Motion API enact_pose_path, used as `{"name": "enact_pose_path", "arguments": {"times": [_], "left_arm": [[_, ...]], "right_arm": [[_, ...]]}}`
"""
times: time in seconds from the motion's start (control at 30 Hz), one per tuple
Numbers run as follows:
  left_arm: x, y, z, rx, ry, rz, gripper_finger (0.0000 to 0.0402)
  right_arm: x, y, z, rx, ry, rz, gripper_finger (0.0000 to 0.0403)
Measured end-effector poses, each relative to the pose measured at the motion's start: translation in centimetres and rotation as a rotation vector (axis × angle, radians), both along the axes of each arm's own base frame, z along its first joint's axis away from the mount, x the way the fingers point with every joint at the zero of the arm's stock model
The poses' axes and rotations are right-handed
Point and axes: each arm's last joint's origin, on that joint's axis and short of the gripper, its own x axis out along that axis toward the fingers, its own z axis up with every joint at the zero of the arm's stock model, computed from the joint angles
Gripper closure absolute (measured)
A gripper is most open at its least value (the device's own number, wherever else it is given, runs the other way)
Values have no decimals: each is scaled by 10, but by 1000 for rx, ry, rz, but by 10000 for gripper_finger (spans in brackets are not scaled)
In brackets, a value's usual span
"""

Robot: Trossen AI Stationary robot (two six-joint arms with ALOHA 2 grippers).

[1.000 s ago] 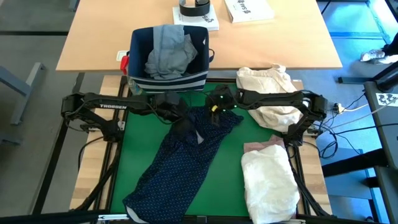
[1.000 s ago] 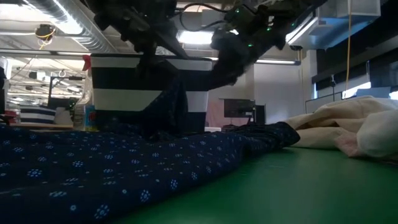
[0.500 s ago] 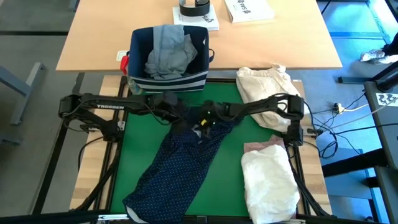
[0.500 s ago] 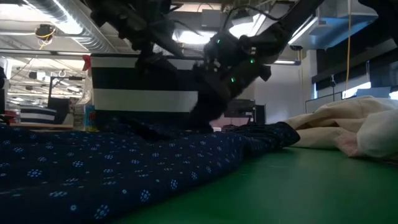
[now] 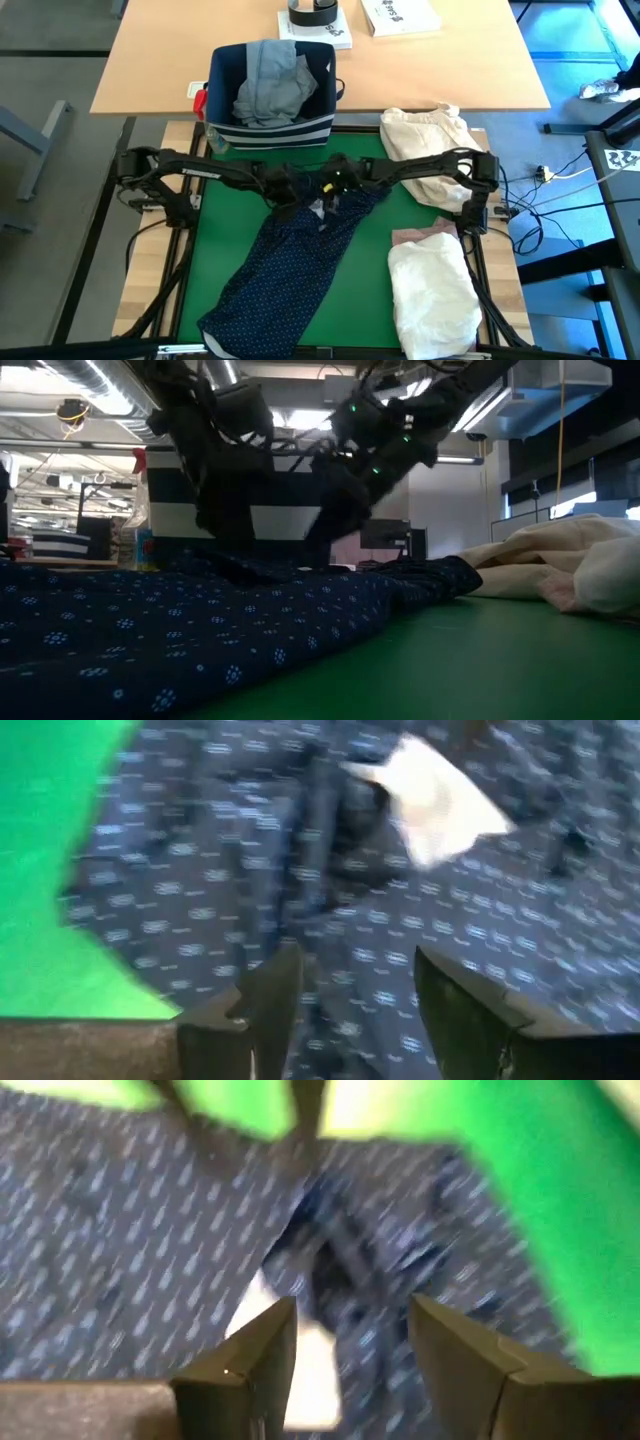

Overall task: Fold laundry
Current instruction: Fold the blue polo shirt

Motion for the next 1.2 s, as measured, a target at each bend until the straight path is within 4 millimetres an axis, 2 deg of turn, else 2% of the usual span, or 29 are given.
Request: {"name": "enact_pose_path", "arguments": {"times": [0.1, 0.2, 0.3, 0.4, 0.53, 0.67, 0.73, 0.87, 1.07, 1.2], "left_arm": [[-2, -3, 7, -83, -30, -66, 214], [0, -6, 31, -129, -165, -172, 214], [-4, -10, 35, -203, -189, -293, 214], [-15, -11, 30, -216, -68, -276, 214], [-42, -14, 27, -118, 211, -178, 214], [-60, -15, 31, -42, 297, -112, 214], [-65, -13, 32, -20, 261, -80, 214], [-76, -6, 26, -3, 86, 9, 214], [-86, 6, -7, -89, -168, 69, 214], [-95, 8, -32, -86, -170, 78, 214]], "right_arm": [[10, -7, 15, -43, -95, -57, 210], [14, -10, 21, -11, -143, -66, 210], [20, -10, 37, -8, -204, -53, 210], [22, -10, 63, -11, -278, -36, 210], [21, -9, 74, -5, -287, -39, 210], [20, -9, 86, -13, -329, -40, 210], [19, -10, 83, -8, -303, -45, 210], [24, -11, 59, -13, -223, -62, 210], [38, -15, 13, 51, -128, -155, 210], [46, -18, -15, 67, -111, -208, 210]]}}
